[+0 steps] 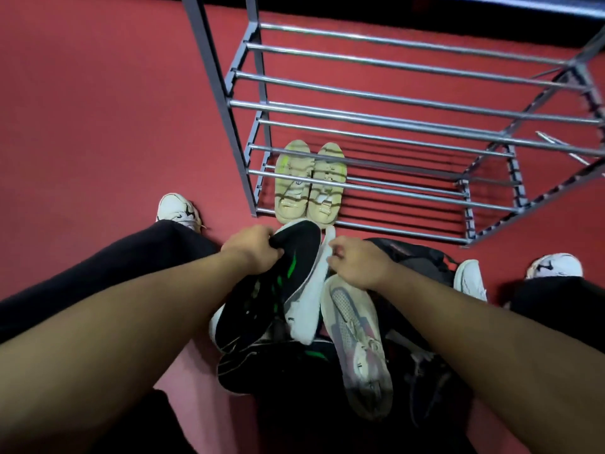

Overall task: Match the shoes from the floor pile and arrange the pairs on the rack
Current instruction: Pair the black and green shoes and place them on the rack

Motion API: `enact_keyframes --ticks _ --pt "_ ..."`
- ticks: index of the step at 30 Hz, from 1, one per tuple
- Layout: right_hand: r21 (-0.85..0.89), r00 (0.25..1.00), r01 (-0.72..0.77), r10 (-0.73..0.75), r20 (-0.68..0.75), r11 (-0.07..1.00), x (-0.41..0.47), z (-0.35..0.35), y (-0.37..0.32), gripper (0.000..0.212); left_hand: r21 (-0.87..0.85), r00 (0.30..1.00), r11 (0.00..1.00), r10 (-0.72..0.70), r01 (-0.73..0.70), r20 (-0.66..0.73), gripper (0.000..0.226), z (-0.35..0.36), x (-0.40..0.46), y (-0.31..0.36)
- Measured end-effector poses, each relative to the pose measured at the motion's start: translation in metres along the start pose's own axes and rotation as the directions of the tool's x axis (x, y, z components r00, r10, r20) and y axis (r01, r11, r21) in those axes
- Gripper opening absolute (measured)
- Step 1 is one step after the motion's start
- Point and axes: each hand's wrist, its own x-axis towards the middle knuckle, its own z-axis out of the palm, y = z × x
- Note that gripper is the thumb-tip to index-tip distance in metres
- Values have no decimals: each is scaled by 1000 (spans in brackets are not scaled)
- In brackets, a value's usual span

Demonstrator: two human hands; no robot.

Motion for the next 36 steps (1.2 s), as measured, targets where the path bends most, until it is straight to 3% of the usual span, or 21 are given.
enact_keyframes --ticks 2,5,8,9,12,14,16,18,20,22,23,24,26,30,33,36 --pt "188 994 -14 34 -105 982 -23 -21 -7 42 -159 997 986 36 -46 -62 18 -20 -12 9" --pt "399 996 -79 91 -11 914 -59 -38 -11 57 -514 991 851 52 -108 -122 16 -47 -29 31" --pt "551 987 -158 116 111 819 -90 -33 -6 82 -735 993 674 -20 -71 -115 13 -56 -48 57" --pt "626 981 -190 114 160 756 -99 -27 -3 78 -789 996 614 -54 -27 -76 13 -51 -52 63" --pt "803 985 -152 23 170 576 -125 -6 6 32 -887 992 451 -116 96 48 27 -22 -62 72" --pt "842 990 -138 66 121 522 -131 6 19 23 -917 989 371 -92 145 119 32 -1 -68 70" --pt "848 977 -211 133 166 487 -132 13 33 19 -917 980 345 -76 201 186 28 18 -75 65" --pt "824 956 -291 181 230 486 -131 17 42 21 -858 967 446 -117 255 226 26 32 -81 57" --pt "813 944 -321 237 231 485 -130 22 45 22 -717 977 665 -114 211 183 20 45 -79 43" --pt "837 933 -313 309 183 450 -127 27 44 21 -384 992 921 -13 62 127 18 58 -72 24" --pt "846 923 -315 344 169 430 -125 29 43 22 -179 992 984 23 0 123 24 63 -71 15" --pt "851 912 -335 368 183 405 -124 30 41 22 -14 989 999 49 -48 140 29 69 -73 8" --pt "853 886 -384 402 233 354 -121 31 35 22 140 972 987 50 -84 228 35 79 -82 0" --pt "835 872 -403 435 226 373 -115 31 31 21 165 957 986 -10 -39 289 44 98 -85 -6" --pt "835 881 -366 441 170 411 -114 31 33 25 313 902 948 -89 -53 423 57 107 -90 -13" --pt "854 883 -355 438 172 381 -117 28 32 23 456 840 885 -172 -98 514 75 118 -94 -25"
